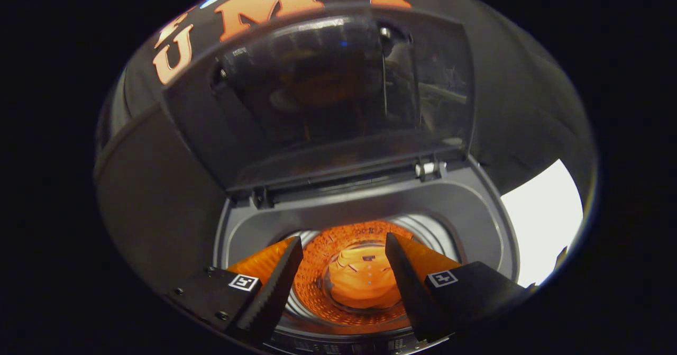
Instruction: Put the clothes into the washing machine and then close the washing machine lid.
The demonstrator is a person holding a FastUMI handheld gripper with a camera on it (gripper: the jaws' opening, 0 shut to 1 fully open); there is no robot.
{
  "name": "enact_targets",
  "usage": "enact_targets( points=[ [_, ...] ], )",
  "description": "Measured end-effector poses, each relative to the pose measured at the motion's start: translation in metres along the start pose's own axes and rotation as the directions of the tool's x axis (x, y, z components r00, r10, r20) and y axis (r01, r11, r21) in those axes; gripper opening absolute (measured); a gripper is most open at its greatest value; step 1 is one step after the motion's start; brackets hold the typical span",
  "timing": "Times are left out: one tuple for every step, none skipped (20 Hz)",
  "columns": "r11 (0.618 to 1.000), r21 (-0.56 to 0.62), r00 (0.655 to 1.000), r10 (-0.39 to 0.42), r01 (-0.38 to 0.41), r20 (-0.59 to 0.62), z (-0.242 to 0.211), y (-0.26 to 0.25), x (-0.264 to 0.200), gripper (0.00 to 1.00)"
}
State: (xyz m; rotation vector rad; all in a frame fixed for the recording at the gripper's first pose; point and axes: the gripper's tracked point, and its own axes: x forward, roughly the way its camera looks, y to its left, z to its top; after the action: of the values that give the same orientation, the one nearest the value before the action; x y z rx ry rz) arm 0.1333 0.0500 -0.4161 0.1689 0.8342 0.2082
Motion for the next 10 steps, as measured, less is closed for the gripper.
enact_targets(
  points=[
    [1.0,-0.005,0.999,0.006,-0.006,0.04,0.014,0.004,-0.009,1.0],
    [1.0,-0.008,0.997,0.013,-0.012,0.08,0.03,0.008,-0.018,1.0],
    [1.0,-0.015,0.992,0.019,-0.018,0.124,0.048,0.013,-0.031,1.0],
    [1.0,-0.023,0.985,0.024,-0.021,0.172,0.066,0.018,-0.042,1.0],
    [0.999,-0.031,0.976,0.035,-0.028,0.217,0.086,0.023,-0.054,1.0],
    [0.998,-0.044,0.966,0.043,-0.033,0.256,0.104,0.029,-0.064,1.0],
    [0.998,-0.058,0.953,0.049,-0.033,0.3,0.123,0.032,-0.075,1.0],
    [0.997,-0.074,0.94,0.054,-0.031,0.336,0.142,0.037,-0.081,1.0],
    [0.995,-0.091,0.929,0.062,-0.031,0.364,0.158,0.043,-0.087,0.99],
    [0.994,-0.106,0.92,0.073,-0.034,0.385,0.174,0.048,-0.09,0.99]
  ],
)
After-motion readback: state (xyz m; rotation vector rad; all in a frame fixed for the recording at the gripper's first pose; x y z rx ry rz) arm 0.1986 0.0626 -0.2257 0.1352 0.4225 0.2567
